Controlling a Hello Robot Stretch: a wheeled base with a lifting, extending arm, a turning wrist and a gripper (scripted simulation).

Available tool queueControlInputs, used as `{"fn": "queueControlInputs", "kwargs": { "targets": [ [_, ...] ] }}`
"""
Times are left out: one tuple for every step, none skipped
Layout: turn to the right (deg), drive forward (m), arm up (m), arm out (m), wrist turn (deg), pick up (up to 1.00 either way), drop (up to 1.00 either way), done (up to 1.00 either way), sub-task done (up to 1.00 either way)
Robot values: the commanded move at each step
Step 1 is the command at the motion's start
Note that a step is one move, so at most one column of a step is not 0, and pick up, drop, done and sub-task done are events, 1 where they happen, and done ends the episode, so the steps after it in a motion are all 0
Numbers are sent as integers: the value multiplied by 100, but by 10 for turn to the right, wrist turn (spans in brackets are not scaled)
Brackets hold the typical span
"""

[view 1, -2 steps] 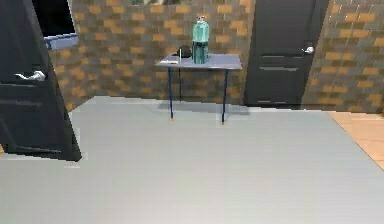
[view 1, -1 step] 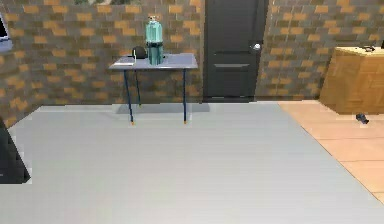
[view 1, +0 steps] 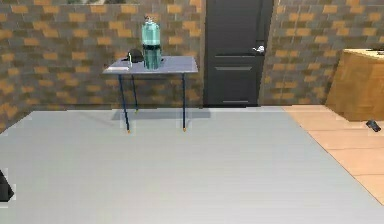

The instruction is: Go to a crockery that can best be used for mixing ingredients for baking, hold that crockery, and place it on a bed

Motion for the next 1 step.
{"fn": "queueControlInputs", "kwargs": {
  "targets": [
    [-450,0,0,0,0,0,0,0,0]
  ]
}}
